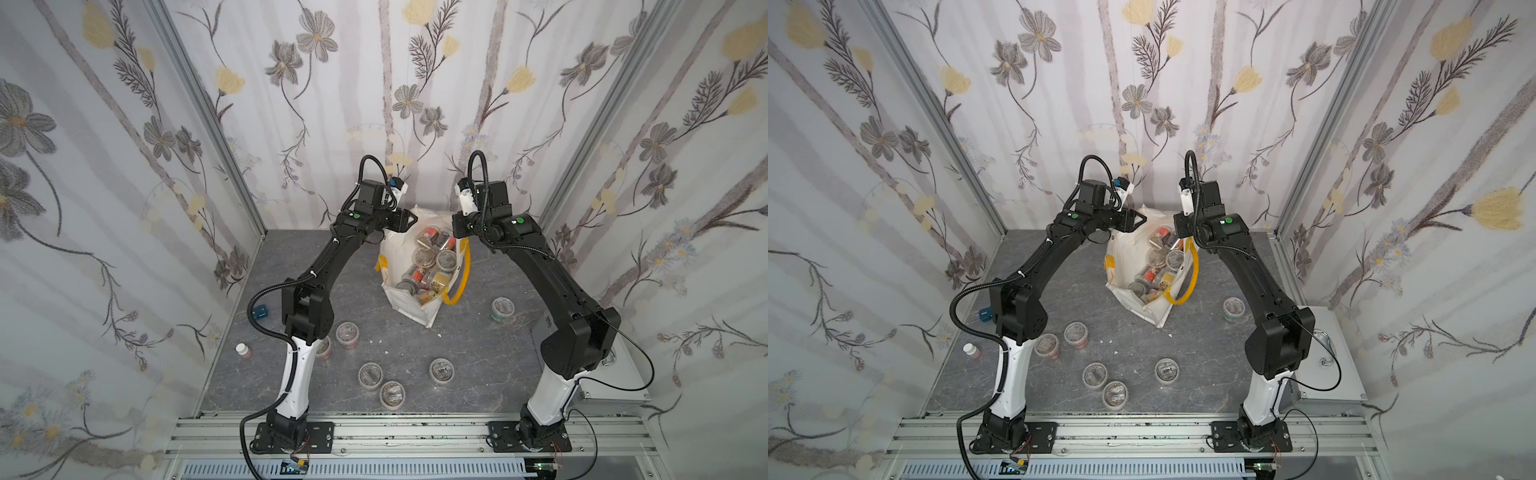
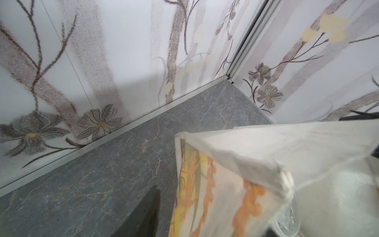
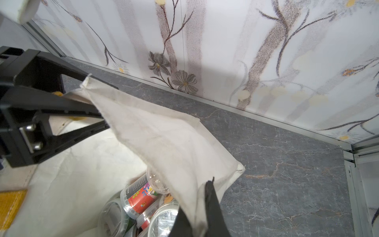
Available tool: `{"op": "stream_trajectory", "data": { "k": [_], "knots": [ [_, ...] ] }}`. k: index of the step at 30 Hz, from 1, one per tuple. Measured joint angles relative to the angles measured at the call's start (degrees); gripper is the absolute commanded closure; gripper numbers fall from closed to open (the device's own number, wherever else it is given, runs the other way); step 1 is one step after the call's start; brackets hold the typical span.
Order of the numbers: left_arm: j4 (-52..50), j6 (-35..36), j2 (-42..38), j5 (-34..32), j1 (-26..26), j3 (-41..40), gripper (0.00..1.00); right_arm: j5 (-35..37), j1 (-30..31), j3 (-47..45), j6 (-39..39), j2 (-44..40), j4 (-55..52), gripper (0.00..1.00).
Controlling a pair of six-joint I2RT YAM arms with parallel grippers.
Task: Take out the seed jars from the canvas bag
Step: Adjust the canvas bag at the center of the board, then pick up the seed jar from the canvas bag.
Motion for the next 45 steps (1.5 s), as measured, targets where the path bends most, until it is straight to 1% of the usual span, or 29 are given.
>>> {"op": "stream_trajectory", "data": {
  "k": [1, 2, 3, 4, 7, 9, 11, 16, 20, 23, 25, 29, 32, 36, 38, 42, 45],
  "knots": [
    [-0.04, 0.07, 0.00, 1.14, 0.13, 0.00, 0.96, -0.11, 0.13, -0.35, -0.13, -0.46, 0.09, 1.00],
    [-0.09, 0.07, -0.11, 1.84, 0.15, 0.00, 0.98, -0.22, 0.22, -0.55, -0.17, -0.66, 0.15, 0.96],
    [-0.13, 0.09, -0.35, 2.45, 0.15, 0.00, 1.00, -0.33, 0.26, -0.70, -0.17, -0.83, 0.39, 0.78],
    [-0.37, -0.44, -0.68, 2.75, 0.13, -0.02, 1.00, -0.24, 0.26, -0.76, -0.07, -0.92, 0.48, 0.70],
    [-0.87, -1.81, -2.19, 2.69, 0.15, -0.74, 1.00, 1.33, 0.28, -1.27, 1.92, -1.57, 1.68, 0.56],
    [-1.27, -3.98, -3.54, 1.75, 0.13, -2.05, 1.00, 1.64, 0.48, -2.47, 4.33, -2.86, 2.99, 0.50],
    [-0.98, -6.12, -5.18, 0.90, -0.07, -4.28, 1.00, 1.64, 0.87, -4.33, 7.72, -4.87, 3.54, 0.46],
    [3.17, -9.84, -11.67, -1.09, -1.16, -14.12, 1.00, 1.46, 4.02, -10.93, 14.71, -12.24, 3.98, 0.44],
    [7.74, -10.43, -14.34, -0.98, -1.90, -18.25, 1.00, 0.94, 7.65, -17.11, 19.98, -15.63, 4.50, 0.39],
    [11.02, -10.54, -15.28, -0.28, -2.19, -20.35, 1.00, 0.24, 10.10, -21.88, 24.00, -15.52, 4.76, 0.38],
    [13.00, -10.88, -15.96, 0.15, -2.43, -21.70, 1.00, 0.52, 10.38, -24.09, 26.64, -14.71, 5.22, 0.38],
    [15.52, -11.32, -16.63, 1.14, -3.08, -22.75, 1.00, 4.26, 10.19, -25.81, 29.57, -12.00, 5.57, 0.35],
    [16.48, -11.56, -16.63, 1.68, -3.43, -22.77, 1.00, 7.13, 10.19, -25.11, 30.53, -9.01, 5.90, 0.35],
    [16.79, -11.96, -16.65, 1.88, -3.89, -22.84, 1.00, 10.10, 10.19, -22.73, 30.84, -4.92, 6.21, 0.42],
    [17.00, -12.20, -16.70, 1.88, -3.93, -23.08, 1.00, 11.91, 10.19, -21.73, 31.15, -3.41, 5.70, 0.47],
    [17.14, -12.57, -16.83, 1.88, -3.96, -23.39, 1.00, 14.29, 10.21, -20.79, 31.19, -2.27, 5.16, 0.62],
    [17.14, -12.61, -16.90, 1.86, -4.02, -23.41, 1.00, 15.13, 10.21, -20.46, 31.17, -1.84, 5.09, 0.71]
  ]
}}
